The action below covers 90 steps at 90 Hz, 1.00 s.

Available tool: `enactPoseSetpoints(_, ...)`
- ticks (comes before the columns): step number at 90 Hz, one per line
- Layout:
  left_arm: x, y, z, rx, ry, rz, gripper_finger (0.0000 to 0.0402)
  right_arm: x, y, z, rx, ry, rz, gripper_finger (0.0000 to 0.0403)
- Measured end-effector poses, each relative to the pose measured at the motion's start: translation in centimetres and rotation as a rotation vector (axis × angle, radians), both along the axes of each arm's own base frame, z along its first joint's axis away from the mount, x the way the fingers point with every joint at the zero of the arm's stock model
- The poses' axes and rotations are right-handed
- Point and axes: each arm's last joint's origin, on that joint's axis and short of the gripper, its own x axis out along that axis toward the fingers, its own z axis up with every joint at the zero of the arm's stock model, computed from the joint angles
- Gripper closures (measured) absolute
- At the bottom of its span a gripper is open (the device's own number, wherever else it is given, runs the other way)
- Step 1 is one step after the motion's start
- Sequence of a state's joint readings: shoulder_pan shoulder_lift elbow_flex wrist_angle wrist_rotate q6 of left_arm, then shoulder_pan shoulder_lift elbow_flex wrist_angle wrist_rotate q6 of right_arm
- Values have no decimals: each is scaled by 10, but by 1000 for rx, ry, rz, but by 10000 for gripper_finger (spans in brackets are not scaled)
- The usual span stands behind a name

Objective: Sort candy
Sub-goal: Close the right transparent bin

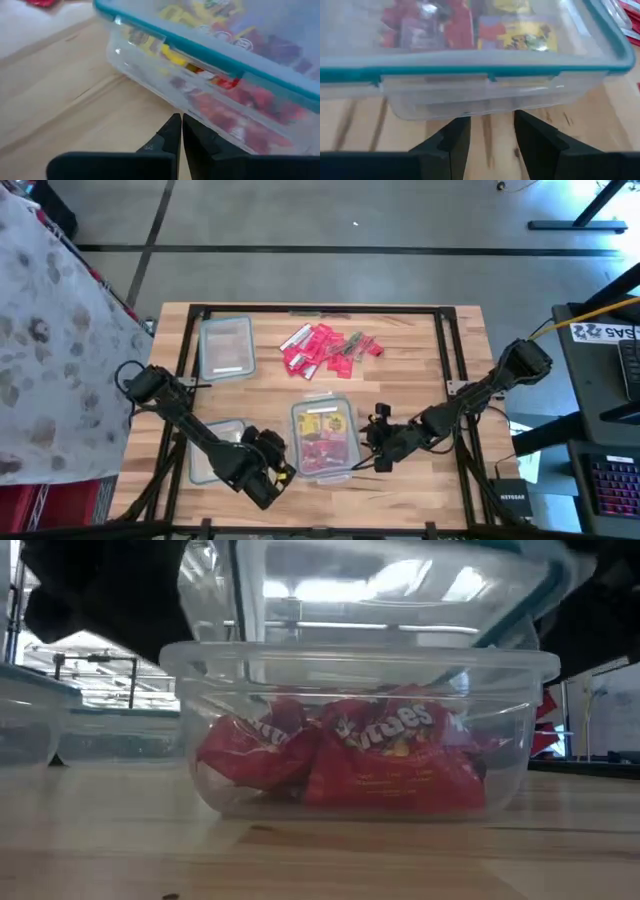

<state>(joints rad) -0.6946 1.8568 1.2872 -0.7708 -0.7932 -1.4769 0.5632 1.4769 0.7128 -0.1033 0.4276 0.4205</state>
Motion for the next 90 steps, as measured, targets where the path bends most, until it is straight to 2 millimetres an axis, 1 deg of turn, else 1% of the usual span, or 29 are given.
enactPoseSetpoints(16,-7,-5,3,12,20,-5,402,1,9,8,10,-13,50,265)
enactPoseSetpoints(25,-12,-5,3,17,38,10,402,-2,16,11,-3,-12,83,265)
enactPoseSetpoints(37,-16,-5,2,18,46,35,402,-6,22,12,-30,-19,83,265)
enactPoseSetpoints(56,-15,2,-2,27,55,54,402,-9,18,10,-102,-16,31,265)
enactPoseSetpoints(70,-13,6,-5,32,61,68,402,-7,17,10,-101,-20,13,265)
enactPoseSetpoints(90,-13,7,-6,46,52,74,402,-9,16,8,-112,1,11,265)
